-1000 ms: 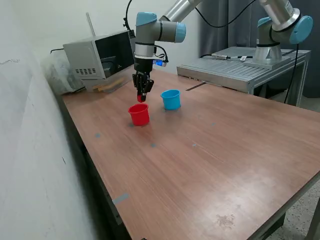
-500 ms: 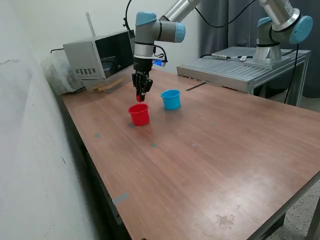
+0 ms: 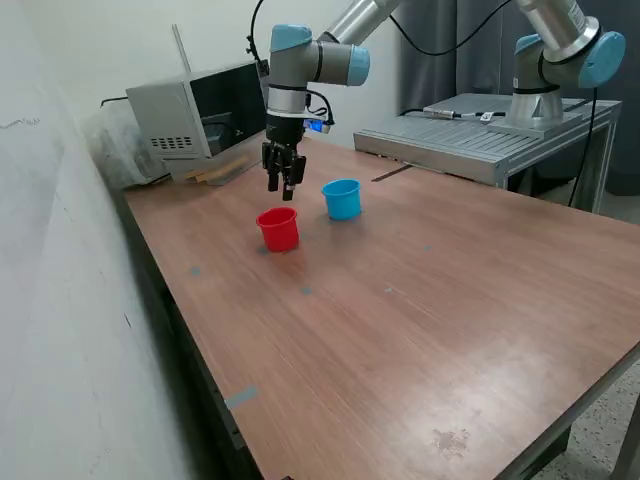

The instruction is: Place red objects in the red bin, and blue objects in the blue bin.

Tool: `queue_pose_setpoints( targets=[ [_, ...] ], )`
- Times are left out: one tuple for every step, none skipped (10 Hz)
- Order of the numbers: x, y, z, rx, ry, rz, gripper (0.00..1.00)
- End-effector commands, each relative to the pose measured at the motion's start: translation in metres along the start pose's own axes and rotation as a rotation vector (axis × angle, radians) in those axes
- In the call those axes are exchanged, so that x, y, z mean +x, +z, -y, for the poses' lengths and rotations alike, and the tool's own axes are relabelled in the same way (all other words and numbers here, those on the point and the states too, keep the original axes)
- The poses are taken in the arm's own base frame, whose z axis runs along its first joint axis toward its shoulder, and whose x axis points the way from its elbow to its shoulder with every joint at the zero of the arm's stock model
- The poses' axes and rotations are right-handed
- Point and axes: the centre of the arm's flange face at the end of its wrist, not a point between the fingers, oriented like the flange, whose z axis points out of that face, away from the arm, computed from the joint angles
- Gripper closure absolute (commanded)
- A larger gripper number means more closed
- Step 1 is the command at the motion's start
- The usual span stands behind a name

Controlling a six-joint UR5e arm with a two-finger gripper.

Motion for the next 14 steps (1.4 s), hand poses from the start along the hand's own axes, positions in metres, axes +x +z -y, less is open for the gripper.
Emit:
queue_pose_setpoints(
  targets=[
    [-0.005,0.000,0.001,-0.003,0.006,0.003,0.00],
    [-0.006,0.001,0.002,0.000,0.007,0.003,0.00],
    [-0.006,0.002,0.003,0.003,0.007,0.004,0.00],
    [-0.006,-0.004,0.004,0.011,0.004,0.023,0.00],
    [0.000,-0.029,0.005,-0.003,-0.004,0.031,0.00],
    [0.017,-0.066,0.017,0.017,-0.022,0.019,0.00],
    [0.050,-0.117,0.032,0.031,-0.064,0.004,0.00],
    [0.084,-0.171,0.052,0.038,-0.102,-0.011,0.00],
    [0.102,-0.228,0.077,0.029,-0.122,-0.017,0.00],
    [0.115,-0.279,0.100,0.023,-0.138,-0.021,0.00],
    [0.120,-0.326,0.127,0.040,-0.142,-0.026,0.00],
    [0.123,-0.348,0.146,0.068,-0.145,-0.033,0.00],
    [0.125,-0.365,0.165,0.088,-0.135,-0.035,0.00],
    [0.126,-0.379,0.182,0.117,-0.102,-0.024,0.00]
  ],
)
